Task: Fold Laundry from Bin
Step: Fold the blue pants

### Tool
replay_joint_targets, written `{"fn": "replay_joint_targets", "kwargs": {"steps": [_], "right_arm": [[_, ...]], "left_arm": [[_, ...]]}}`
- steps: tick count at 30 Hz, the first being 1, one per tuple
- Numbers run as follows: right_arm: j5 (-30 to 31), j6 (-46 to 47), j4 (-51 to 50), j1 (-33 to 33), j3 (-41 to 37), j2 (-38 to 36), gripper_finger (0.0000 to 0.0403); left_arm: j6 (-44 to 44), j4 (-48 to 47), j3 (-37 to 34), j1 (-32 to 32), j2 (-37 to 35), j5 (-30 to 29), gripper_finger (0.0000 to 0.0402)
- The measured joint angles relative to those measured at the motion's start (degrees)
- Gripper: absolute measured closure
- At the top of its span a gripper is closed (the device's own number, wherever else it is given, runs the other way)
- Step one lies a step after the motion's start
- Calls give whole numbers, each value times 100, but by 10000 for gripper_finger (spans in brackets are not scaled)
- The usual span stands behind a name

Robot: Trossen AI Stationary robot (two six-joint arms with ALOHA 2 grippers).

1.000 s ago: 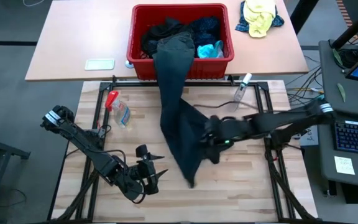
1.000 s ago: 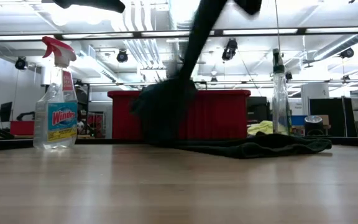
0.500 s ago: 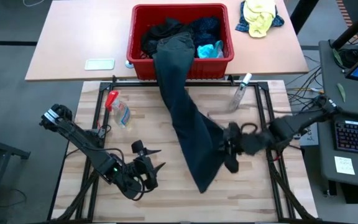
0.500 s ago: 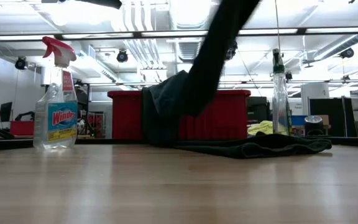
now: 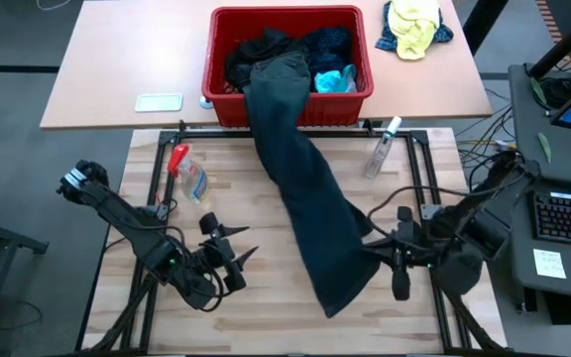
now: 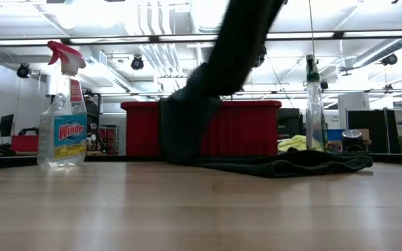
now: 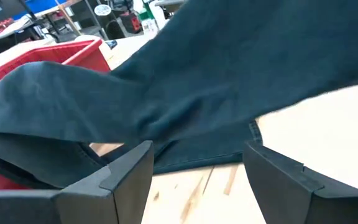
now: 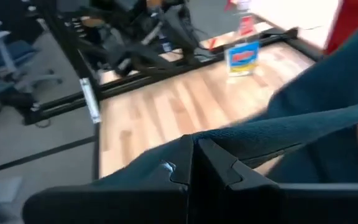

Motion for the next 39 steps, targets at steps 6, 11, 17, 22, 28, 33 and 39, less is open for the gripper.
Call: {"fn": "replay_joint_targets", "kwargs": {"steps": [6, 11, 17, 22, 28, 33, 39], "right_arm": [[54, -512, 771, 576, 4, 124, 394], [355, -483, 819, 869, 2, 274, 394], [275, -159, 764, 973, -9, 590, 394], [157, 140, 586, 984, -9, 974, 394], [-377, 2513, -1553, 643, -16, 1410, 394], [-1664, 3414, -2353, 495, -71, 1877, 394], [-2194, 2922, -2098, 316, -81, 2345, 394]], "left_arm": [[-313, 133, 2, 37, 204, 1, 171], [-315, 134, 0, 69, 536, 11, 171], [-244, 121, -4, 212, 661, 2, 171], [-184, 120, -4, 240, 659, -45, 171], [-169, 121, -4, 238, 659, -109, 171], [-211, 121, -4, 243, 659, -125, 171], [-145, 128, -4, 364, 657, -140, 171]]}}
